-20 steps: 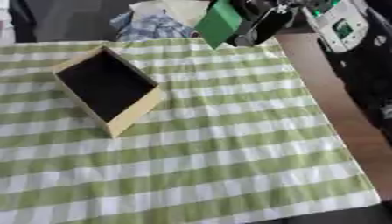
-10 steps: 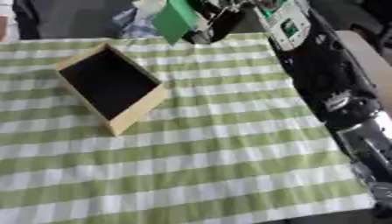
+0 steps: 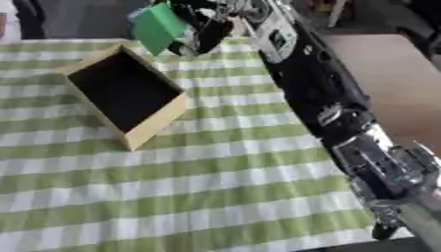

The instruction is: Pick up objects on the table and place them in the box.

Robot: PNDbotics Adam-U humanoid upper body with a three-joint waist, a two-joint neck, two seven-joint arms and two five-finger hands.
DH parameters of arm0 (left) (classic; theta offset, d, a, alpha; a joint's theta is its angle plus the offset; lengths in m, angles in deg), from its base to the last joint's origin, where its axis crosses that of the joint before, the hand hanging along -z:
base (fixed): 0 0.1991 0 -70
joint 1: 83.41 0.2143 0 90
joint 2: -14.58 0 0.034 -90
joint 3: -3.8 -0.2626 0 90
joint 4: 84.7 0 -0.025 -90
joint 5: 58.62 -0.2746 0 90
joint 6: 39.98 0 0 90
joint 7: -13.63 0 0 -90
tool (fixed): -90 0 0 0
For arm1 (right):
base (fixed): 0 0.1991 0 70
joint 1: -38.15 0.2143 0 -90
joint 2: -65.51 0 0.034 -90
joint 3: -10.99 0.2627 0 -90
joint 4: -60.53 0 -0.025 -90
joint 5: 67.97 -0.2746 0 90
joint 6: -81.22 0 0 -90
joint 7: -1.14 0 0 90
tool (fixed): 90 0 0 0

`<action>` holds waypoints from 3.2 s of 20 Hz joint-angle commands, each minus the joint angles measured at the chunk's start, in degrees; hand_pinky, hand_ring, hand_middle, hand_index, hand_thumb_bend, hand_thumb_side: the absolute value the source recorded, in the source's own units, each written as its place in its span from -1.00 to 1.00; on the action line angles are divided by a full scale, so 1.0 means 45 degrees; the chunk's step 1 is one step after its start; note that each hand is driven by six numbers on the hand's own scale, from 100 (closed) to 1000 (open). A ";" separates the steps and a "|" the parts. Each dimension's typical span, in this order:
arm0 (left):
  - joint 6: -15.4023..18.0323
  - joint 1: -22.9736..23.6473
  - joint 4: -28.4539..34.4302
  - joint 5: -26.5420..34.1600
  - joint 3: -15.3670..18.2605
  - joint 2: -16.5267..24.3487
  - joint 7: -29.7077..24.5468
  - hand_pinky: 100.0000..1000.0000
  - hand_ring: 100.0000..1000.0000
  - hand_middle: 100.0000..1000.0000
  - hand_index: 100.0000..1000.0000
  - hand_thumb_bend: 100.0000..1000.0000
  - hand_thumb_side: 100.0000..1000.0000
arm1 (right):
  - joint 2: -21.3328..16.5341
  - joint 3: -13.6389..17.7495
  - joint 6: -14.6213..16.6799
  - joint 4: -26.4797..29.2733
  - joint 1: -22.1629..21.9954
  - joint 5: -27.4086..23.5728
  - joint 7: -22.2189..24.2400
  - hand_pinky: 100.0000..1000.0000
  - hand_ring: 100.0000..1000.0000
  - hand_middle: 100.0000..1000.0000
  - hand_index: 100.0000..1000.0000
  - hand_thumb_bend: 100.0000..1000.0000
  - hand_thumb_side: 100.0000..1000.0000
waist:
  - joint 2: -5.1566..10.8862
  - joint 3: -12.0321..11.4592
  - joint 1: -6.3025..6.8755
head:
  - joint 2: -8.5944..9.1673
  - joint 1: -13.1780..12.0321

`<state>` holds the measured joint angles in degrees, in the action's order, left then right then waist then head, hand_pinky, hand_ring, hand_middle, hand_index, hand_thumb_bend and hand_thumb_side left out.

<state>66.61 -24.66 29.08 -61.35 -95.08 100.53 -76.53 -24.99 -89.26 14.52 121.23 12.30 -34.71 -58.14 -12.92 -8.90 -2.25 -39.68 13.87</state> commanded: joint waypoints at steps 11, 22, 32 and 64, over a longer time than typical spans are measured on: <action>0.0345 -0.0882 0.0181 0.0265 -0.0192 -0.0269 -0.0196 -0.08 0.03 -0.02 0.36 -1.00 0.04 | 0.0799 0.0835 -0.0065 -0.1650 0.0496 0.3122 -0.2029 -0.86 -0.58 -0.72 -0.38 -1.00 -0.99 | -0.0276 -0.0862 -0.0284 | 0.0428 0.0613; 0.0341 -0.1015 0.0181 0.0366 -0.0214 -0.0380 -0.0364 -0.08 0.03 -0.02 0.36 -1.00 0.04 | 0.0920 0.0817 0.0265 -0.2651 0.0353 0.4229 -0.2375 -0.71 -0.49 -0.64 -0.31 -1.00 -0.91 | -0.0487 -0.1189 -0.0491 | 0.0379 0.0604; 0.0271 -0.0960 0.0181 0.0416 -0.0218 -0.0459 -0.0473 -0.08 0.03 -0.03 0.37 -1.00 0.04 | 0.0965 0.0713 0.0843 -0.2709 0.0514 0.5224 -0.1784 0.28 0.45 0.36 0.53 -0.86 -0.71 | -0.0508 -0.1278 -0.0618 | 0.0226 0.0473; 0.0069 -0.0541 0.0181 0.0304 -0.0146 -0.0402 -0.0667 -0.09 0.03 -0.03 0.37 -1.00 0.04 | -0.0959 0.0566 0.0736 0.0574 0.0028 0.3966 -0.1496 0.72 0.66 0.58 0.77 -0.70 -0.70 | -0.0106 -0.0695 -0.0454 | -0.0023 0.0321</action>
<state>67.01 -26.58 29.08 -59.74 -95.95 98.10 -79.49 -27.06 -87.05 18.18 121.38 11.42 -15.55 -64.82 -14.70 -12.02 -4.71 -39.34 15.54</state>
